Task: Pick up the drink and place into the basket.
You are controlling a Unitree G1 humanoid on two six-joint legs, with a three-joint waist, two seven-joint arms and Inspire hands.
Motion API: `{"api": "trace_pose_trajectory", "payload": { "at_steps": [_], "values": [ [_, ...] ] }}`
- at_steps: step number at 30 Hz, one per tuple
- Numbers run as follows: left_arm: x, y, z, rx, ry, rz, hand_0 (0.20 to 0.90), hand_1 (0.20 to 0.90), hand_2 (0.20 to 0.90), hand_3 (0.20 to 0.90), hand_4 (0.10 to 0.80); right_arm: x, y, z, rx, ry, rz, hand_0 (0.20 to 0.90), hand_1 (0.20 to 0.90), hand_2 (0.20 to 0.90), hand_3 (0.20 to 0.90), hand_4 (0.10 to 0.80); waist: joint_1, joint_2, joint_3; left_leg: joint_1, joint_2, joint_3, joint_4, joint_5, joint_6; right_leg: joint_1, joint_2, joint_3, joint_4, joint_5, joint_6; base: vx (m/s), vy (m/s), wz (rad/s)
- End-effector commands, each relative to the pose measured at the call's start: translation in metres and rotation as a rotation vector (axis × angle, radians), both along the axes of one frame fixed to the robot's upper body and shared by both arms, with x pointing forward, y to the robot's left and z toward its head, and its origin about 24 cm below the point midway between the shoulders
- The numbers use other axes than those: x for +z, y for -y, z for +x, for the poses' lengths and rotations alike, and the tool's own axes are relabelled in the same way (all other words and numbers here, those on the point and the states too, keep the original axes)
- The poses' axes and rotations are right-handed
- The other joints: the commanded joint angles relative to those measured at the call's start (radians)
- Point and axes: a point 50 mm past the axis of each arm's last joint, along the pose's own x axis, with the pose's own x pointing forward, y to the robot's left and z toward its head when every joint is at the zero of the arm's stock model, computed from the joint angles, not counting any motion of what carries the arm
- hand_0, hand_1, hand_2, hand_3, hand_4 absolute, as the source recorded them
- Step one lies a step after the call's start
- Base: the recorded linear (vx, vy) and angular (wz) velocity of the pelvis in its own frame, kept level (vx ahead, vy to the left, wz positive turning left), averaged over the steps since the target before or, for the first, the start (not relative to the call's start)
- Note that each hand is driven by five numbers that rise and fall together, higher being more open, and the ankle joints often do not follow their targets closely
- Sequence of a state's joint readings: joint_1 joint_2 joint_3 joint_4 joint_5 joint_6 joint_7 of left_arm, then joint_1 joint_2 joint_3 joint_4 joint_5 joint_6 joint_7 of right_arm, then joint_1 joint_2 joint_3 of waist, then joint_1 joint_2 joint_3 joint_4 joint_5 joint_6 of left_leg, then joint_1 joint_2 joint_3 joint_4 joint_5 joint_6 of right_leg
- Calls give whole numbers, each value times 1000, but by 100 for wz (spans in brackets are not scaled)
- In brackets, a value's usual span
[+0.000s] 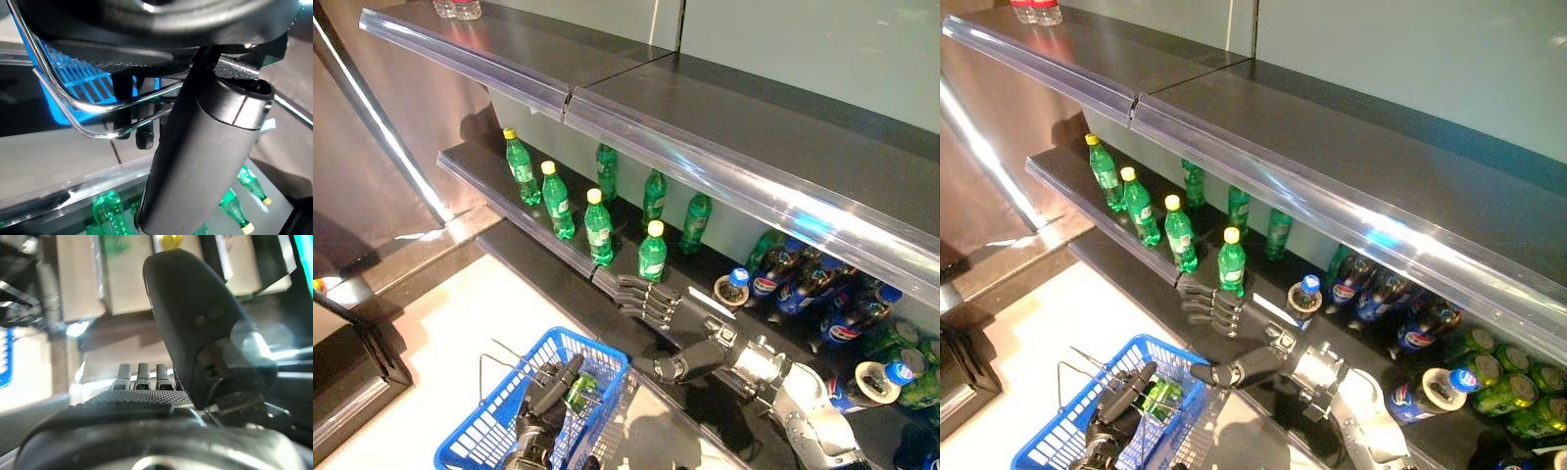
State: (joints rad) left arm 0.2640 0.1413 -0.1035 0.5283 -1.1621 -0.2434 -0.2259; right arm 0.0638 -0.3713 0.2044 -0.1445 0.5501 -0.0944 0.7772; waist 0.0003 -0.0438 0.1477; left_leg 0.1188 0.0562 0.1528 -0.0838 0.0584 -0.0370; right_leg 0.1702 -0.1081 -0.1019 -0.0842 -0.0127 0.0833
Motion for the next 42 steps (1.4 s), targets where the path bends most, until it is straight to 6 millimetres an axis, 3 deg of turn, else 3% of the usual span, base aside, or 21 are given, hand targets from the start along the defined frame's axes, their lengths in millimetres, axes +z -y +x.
{"api": "trace_pose_trajectory", "payload": {
  "at_steps": [1,16,21,27,32,37,42],
  "values": [
    [88,-7,78,-89,537,155,300,300,300,200,100,56,-1,5,-47,272,247,900,900,900,900,800,23,-5,-96,-12,90,-48,55,-26,-60,-69,-128,-38,36,114,67,0,0,0],
    [92,-10,79,-47,527,168,300,300,300,200,100,77,22,5,-355,429,411,900,900,900,900,800,4,5,-99,-11,92,-32,58,-29,-54,-77,-127,-23,36,115,64,1,2,-3],
    [94,-12,80,-30,525,170,300,300,300,200,100,89,29,1,-488,553,348,900,900,900,900,800,-2,9,-98,-10,89,-28,57,-30,-51,-79,-125,-17,36,115,63,0,3,-2],
    [93,-13,79,-23,521,170,300,300,300,200,100,96,36,1,-562,582,347,900,900,900,900,800,-5,9,-97,-7,89,-25,56,-32,-50,-79,-124,-15,36,114,63,0,0,0],
    [92,-13,79,-19,513,169,300,300,300,200,100,97,41,-1,-670,603,368,900,900,900,900,800,-7,11,-97,-8,90,-23,55,-31,-49,-81,-126,-14,36,116,64,0,0,0],
    [91,-14,78,-5,509,170,300,300,300,200,100,96,50,-3,-922,660,304,900,900,900,900,800,-14,12,-95,-4,91,-18,53,-31,-49,-85,-127,-10,39,118,68,0,0,0],
    [92,-15,76,8,509,169,300,300,300,200,100,95,54,-4,-994,667,256,900,900,900,900,800,-19,13,-92,-3,89,-15,49,-32,-46,-89,-128,-7,38,121,70,0,0,0]
  ]
}}
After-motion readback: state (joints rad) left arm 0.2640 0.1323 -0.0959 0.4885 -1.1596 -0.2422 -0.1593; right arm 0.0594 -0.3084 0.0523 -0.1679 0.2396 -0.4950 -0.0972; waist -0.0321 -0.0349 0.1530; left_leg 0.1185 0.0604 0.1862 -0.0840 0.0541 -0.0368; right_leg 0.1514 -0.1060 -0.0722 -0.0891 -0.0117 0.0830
